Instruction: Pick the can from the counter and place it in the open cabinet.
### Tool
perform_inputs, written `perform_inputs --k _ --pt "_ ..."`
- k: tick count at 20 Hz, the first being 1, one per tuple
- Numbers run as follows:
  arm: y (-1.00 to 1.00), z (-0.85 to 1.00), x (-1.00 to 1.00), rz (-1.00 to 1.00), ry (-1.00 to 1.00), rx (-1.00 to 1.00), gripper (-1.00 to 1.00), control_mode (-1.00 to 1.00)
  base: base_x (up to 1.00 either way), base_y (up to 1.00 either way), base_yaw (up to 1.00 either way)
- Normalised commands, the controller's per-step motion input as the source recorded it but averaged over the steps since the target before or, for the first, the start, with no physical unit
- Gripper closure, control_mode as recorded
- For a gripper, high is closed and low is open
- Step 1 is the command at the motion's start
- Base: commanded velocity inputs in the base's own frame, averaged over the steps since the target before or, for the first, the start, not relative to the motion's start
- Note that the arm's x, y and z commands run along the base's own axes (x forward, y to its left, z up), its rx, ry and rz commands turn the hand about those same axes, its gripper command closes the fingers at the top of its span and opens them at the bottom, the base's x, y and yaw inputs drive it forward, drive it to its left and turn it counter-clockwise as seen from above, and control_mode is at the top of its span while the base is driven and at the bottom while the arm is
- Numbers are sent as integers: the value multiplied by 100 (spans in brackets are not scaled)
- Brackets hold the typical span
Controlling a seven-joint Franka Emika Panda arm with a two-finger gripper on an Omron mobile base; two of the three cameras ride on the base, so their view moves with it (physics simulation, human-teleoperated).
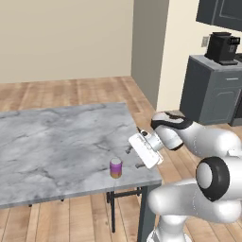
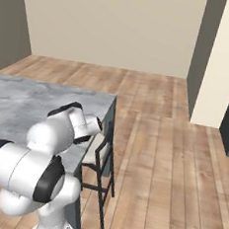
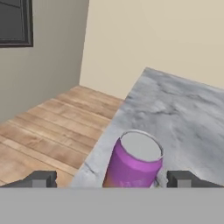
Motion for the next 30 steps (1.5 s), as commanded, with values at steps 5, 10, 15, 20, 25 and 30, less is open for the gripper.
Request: perform_inputs --k 5,10,15,20,25,30 --pt "10 -21 31 0 10 0 -100 -100 0 0 0" --pt "10 -20 37 0 11 0 -100 -100 0 0 0" --pt "10 -14 12 0 2 1 -100 -100 0 0 0" --pt "15 -9 -17 2 0 3 -100 -100 0 0 0" --pt "22 -12 -7 1 0 1 -100 -100 0 0 0" --pt "21 -6 0 0 0 0 -100 -100 0 0 0"
